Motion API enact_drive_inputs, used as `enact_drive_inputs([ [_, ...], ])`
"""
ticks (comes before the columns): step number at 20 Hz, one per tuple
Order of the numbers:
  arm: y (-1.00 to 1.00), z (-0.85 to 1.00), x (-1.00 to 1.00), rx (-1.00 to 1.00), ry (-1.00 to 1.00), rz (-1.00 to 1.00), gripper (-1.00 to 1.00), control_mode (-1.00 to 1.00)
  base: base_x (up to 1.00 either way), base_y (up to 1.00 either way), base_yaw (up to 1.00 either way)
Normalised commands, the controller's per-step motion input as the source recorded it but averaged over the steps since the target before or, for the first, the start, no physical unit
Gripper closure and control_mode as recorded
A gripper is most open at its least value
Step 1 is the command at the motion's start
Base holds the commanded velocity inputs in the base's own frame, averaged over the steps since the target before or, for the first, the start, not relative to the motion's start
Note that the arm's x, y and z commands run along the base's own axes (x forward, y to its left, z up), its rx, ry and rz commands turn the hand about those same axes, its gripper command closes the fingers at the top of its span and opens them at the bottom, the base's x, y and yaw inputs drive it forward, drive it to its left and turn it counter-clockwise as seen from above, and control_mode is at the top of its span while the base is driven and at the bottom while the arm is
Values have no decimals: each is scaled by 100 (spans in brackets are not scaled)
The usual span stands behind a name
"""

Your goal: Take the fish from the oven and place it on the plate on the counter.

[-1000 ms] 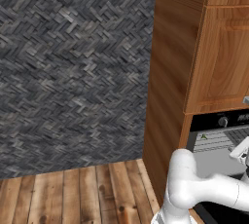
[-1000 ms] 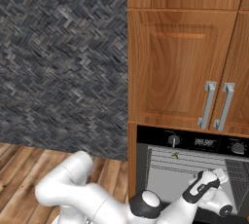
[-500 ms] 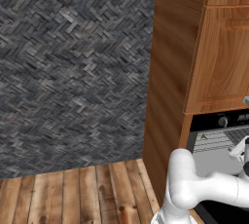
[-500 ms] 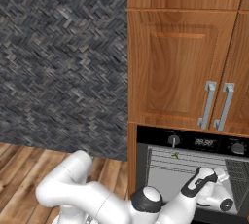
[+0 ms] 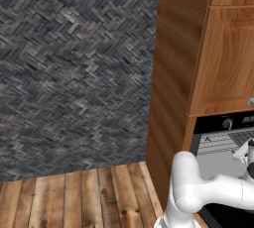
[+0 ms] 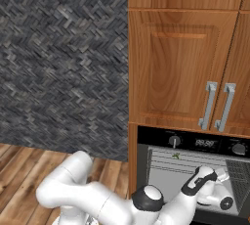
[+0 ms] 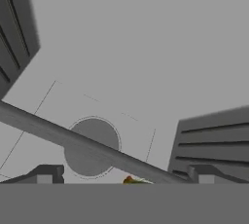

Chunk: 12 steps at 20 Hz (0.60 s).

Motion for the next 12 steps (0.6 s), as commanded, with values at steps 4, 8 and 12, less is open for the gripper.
enact_drive_inputs([
  [4, 0, -49, 5, 11, -15, 0, -100, -100, 0, 0, 0],
  [8, -4, -62, 0, 11, -17, 0, -100, -100, 0, 0, 0],
  [12, -1, -67, 0, 3, -20, 0, -100, -100, 0, 0, 0],
])
